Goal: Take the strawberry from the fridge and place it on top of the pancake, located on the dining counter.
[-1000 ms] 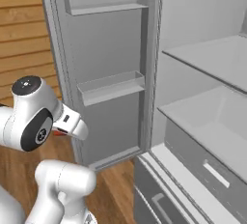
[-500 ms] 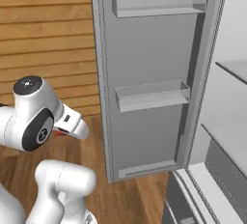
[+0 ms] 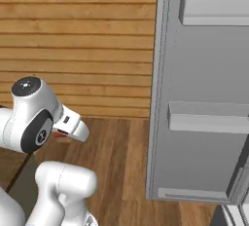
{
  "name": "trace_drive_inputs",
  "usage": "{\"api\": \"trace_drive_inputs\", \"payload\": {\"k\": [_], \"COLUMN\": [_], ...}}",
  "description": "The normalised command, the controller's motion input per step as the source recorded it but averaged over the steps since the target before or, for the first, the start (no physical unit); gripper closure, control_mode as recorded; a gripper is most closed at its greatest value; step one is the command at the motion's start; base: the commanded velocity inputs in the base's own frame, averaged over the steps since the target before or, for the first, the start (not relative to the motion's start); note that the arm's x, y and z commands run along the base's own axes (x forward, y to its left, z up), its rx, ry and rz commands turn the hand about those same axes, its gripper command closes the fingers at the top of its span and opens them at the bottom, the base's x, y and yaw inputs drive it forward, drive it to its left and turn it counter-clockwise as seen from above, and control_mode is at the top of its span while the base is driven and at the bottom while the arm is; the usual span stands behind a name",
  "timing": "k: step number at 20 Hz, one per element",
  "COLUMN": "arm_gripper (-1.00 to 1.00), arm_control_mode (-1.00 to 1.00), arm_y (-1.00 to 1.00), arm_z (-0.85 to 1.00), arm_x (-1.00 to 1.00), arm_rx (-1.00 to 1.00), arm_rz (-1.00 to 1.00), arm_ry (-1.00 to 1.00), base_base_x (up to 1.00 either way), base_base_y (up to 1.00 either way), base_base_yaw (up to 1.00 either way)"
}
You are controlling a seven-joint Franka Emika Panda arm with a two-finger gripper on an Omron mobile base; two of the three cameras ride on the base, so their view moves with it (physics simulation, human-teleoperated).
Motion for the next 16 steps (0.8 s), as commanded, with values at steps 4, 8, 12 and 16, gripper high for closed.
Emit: {"api": "trace_drive_inputs", "payload": {"k": [4, 8, 12, 16], "arm_gripper": [1.00, 1.00, 1.00, 1.00], "arm_control_mode": [1.00, 1.00, 1.00, 1.00], "arm_y": [0.00, 0.00, 0.00, 0.00], "arm_z": [0.00, 0.00, 0.00, 0.00], "arm_x": [0.00, 0.00, 0.00, 0.00], "arm_rx": [0.00, 0.00, 0.00, 0.00], "arm_rz": [0.00, 0.00, 0.00, 0.00], "arm_ry": [0.00, 0.00, 0.00, 0.00], "base_base_x": [0.44, 1.00, 1.00, 1.00], "base_base_y": [0.55, 0.06, -0.12, 0.01], "base_base_yaw": [0.13, 0.00, 0.00, 0.00]}}
